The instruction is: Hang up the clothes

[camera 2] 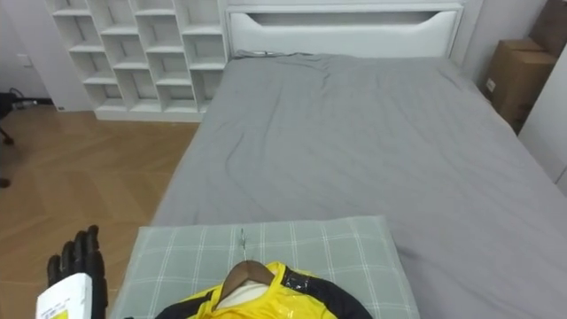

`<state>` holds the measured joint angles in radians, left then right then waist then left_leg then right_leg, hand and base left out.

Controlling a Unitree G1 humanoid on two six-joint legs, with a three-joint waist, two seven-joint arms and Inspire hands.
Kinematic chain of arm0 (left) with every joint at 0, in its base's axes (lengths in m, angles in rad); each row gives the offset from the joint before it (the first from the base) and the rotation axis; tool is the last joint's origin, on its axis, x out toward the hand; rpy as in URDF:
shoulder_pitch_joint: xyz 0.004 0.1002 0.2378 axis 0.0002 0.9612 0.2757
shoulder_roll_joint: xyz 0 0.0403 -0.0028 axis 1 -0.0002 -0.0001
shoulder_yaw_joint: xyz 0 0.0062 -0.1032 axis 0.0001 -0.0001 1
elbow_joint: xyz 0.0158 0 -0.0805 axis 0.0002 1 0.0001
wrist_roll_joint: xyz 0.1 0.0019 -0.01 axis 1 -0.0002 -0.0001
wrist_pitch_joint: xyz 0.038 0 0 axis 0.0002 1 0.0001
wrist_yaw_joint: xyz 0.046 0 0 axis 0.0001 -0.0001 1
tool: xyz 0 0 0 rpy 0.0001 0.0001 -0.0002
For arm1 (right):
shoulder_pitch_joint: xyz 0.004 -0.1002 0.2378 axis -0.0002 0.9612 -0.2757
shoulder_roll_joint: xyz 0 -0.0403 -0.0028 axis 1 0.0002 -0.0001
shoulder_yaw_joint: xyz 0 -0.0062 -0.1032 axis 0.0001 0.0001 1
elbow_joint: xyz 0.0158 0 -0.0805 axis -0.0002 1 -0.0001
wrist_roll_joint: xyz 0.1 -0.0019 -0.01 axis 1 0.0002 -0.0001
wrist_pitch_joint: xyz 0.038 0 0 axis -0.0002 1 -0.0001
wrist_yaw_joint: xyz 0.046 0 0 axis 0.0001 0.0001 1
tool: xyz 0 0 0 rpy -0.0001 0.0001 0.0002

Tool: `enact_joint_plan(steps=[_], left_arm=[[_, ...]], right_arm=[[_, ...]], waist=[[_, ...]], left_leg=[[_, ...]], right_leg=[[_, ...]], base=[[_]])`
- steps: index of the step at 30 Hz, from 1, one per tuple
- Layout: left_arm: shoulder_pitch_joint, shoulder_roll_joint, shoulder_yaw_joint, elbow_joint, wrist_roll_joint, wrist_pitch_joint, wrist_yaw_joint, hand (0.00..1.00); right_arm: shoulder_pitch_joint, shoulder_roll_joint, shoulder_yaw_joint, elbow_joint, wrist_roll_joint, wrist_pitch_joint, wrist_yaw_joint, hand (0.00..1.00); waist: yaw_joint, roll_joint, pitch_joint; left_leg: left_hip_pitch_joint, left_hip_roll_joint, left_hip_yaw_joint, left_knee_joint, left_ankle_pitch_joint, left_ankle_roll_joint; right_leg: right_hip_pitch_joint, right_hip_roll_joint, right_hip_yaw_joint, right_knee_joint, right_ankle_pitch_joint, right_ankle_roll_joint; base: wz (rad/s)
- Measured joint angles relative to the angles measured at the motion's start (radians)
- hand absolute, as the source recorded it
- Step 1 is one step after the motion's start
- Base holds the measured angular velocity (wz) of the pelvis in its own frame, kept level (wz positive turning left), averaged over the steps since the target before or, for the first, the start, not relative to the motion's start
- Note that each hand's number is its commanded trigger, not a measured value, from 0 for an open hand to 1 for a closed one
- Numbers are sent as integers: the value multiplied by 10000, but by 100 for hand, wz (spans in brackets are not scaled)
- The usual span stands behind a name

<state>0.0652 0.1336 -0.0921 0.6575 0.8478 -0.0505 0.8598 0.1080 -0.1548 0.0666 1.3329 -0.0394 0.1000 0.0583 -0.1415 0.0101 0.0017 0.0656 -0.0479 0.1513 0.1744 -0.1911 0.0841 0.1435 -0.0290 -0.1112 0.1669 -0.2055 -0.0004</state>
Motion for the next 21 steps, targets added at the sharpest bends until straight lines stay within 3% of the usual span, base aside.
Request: enact_joint_plan(steps=[6,8,14,21], left_arm=[[-250,-4,-128,-1,139,0,-237,0],[-269,-3,-133,-1,139,0,-286,0],[-310,3,-393,36,134,0,-619,0],[-325,0,-401,36,64,1,-1082,0]], right_arm=[[-16,-4,70,76,-5,9,118,0],[-97,-6,108,157,-17,15,111,0],[-98,-1,97,222,-18,7,106,0],[-108,-6,72,208,12,10,99,0]], waist=[[-34,107,39],[-197,133,46],[-319,30,100],[-489,-38,63]], left_leg=[[-11,6,5,0,0,0],[-10,7,9,-1,0,-1],[93,16,98,-28,0,0],[82,50,335,-33,-1,-1]], right_leg=[[-22,8,29,1,0,0],[-28,8,35,5,0,0],[41,4,45,21,-1,0],[-46,18,251,21,0,0]], base=[[0],[0],[-2],[-9]])
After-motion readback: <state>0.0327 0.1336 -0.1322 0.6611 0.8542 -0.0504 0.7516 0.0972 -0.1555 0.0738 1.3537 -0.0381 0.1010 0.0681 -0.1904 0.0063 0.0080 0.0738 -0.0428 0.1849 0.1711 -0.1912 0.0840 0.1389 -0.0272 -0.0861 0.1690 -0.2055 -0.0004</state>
